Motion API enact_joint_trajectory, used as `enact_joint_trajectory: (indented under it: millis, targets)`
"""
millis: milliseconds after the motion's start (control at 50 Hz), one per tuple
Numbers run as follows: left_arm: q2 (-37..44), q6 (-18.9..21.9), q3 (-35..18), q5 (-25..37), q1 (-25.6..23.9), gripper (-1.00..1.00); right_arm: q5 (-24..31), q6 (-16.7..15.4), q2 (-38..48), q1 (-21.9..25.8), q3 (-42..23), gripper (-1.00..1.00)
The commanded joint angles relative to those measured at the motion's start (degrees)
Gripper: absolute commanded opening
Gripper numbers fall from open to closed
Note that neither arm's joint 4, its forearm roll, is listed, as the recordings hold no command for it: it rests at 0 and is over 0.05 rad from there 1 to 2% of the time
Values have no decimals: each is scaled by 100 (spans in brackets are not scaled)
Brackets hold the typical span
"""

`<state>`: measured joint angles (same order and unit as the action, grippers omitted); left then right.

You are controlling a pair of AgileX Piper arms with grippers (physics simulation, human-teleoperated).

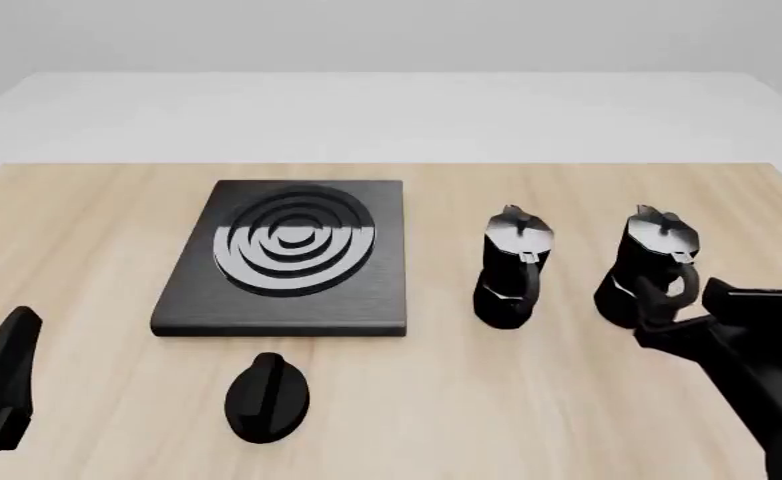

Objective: Put the right moka pot on the stove.

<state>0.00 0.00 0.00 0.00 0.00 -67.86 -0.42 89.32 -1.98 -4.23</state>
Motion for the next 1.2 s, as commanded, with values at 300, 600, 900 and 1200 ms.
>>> enact_joint_trajectory:
  millis: [300,600,900,1200]
  targets:
    - [0,0,0,0,0,100,-197,-30,905,-88,-526,100]
    - [0,0,0,0,0,100,-183,-89,593,-136,-345,-100]
    - [0,0,0,0,0,100,2985,-252,-3185,166,-569,-100]
    - [0,0,0,0,0,100,5126,-355,-4997,770,-1441,-100]
